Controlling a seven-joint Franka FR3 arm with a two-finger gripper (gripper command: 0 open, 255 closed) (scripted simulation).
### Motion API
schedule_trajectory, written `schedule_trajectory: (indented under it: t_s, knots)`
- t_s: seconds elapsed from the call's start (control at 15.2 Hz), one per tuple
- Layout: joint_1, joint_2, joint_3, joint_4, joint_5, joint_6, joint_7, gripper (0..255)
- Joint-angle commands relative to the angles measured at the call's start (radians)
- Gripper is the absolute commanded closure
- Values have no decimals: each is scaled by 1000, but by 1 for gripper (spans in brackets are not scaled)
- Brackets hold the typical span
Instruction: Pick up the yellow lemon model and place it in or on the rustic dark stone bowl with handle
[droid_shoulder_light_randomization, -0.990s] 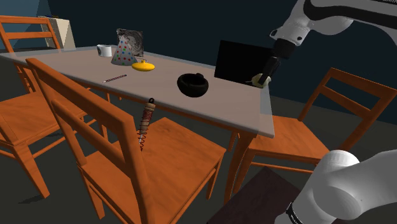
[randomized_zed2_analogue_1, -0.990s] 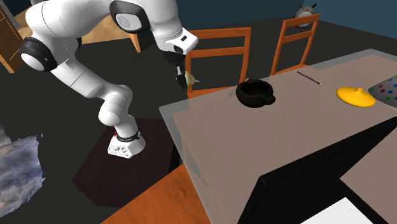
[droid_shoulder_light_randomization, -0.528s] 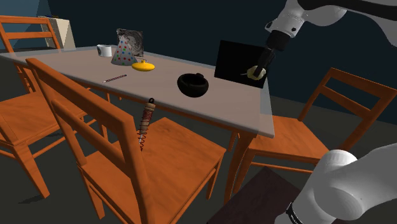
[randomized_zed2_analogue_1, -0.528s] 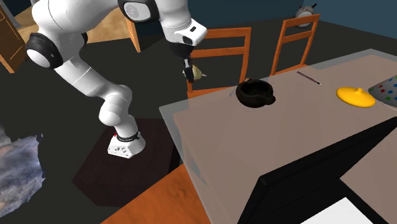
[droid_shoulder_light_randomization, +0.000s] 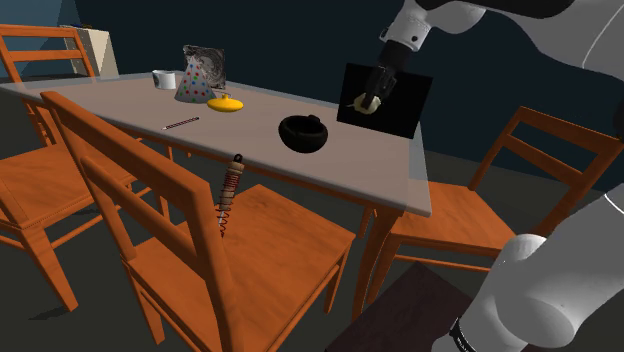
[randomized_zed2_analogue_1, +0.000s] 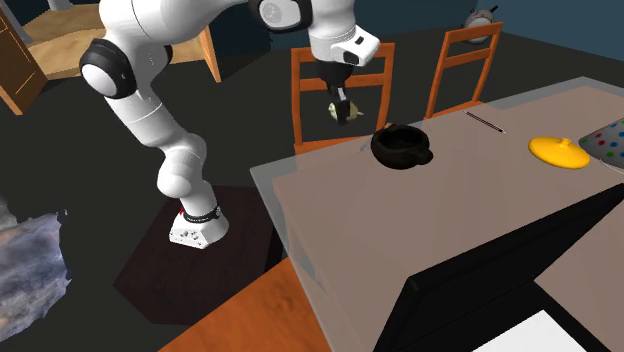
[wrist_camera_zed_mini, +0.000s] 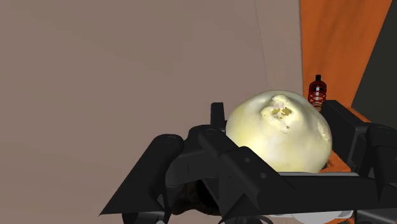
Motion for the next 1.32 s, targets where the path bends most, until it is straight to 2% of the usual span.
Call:
schedule_trajectory:
  t_s: [0.0,0.46,0.66,0.73,1.25]
  knots:
    - [10,80,-3,74,22,4,3,255]
    - [10,390,-21,427,120,-53,13,255]
    - [-18,556,-21,651,176,-117,28,255]
    - [-44,655,-18,798,211,-165,43,255]
    - [2,557,-16,538,169,-3,9,255]
